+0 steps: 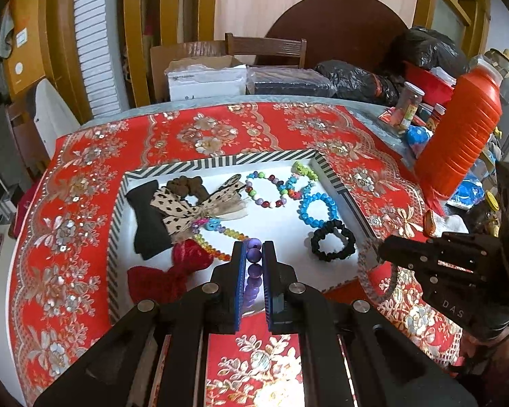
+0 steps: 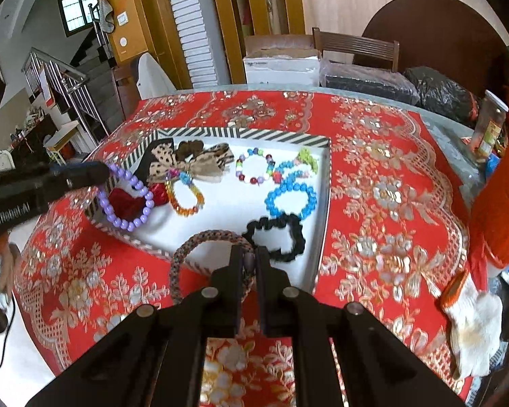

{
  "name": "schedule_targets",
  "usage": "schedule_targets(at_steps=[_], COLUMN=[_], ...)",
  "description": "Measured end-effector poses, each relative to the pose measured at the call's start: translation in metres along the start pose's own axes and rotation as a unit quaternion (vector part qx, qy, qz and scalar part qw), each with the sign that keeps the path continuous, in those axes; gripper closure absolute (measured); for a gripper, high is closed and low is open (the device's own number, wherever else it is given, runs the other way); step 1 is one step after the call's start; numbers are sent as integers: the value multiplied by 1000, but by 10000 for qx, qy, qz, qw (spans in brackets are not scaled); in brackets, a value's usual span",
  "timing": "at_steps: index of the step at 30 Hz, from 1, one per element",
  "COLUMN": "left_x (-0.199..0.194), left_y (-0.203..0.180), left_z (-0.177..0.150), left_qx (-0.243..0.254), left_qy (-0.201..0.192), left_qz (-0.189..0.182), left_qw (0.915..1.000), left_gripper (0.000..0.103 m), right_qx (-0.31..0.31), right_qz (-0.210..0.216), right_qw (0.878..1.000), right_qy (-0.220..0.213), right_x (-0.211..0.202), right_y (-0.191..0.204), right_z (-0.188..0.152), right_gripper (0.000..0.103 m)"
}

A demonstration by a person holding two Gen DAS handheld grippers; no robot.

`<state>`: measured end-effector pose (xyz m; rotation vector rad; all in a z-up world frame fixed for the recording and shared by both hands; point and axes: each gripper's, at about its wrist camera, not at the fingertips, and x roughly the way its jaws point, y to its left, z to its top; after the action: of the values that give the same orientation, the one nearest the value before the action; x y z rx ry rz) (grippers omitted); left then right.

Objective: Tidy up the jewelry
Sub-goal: 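Carry the purple bracelet into the tray with the left gripper while the right carries the grey bracelet, then lower the purple bracelet and open the left gripper while the right releases the grey bracelet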

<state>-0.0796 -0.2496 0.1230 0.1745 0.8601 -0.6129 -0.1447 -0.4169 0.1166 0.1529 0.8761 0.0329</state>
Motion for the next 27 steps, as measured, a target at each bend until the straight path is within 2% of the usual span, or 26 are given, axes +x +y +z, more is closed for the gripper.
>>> schedule_targets(at_steps=[7, 14, 27], left_x=[28, 57, 66], left_y=[-9, 6, 29], left_z=[-1, -15, -30], left_qx=[-84, -276, -480], left_qy=[146, 432, 549], left_qz=[-168, -62, 19], left_qw=[9997, 9987, 9973], left_gripper=[102, 102, 102], right_qx=[127, 163, 87], right_qz=[-53, -84, 10], right_qw=[9999, 9996, 9990], right_qy=[78, 194, 431], right_x=[18, 36, 73], right_y=[-8, -13, 1], right_z=[15, 24, 42], right_gripper=[96, 96, 96])
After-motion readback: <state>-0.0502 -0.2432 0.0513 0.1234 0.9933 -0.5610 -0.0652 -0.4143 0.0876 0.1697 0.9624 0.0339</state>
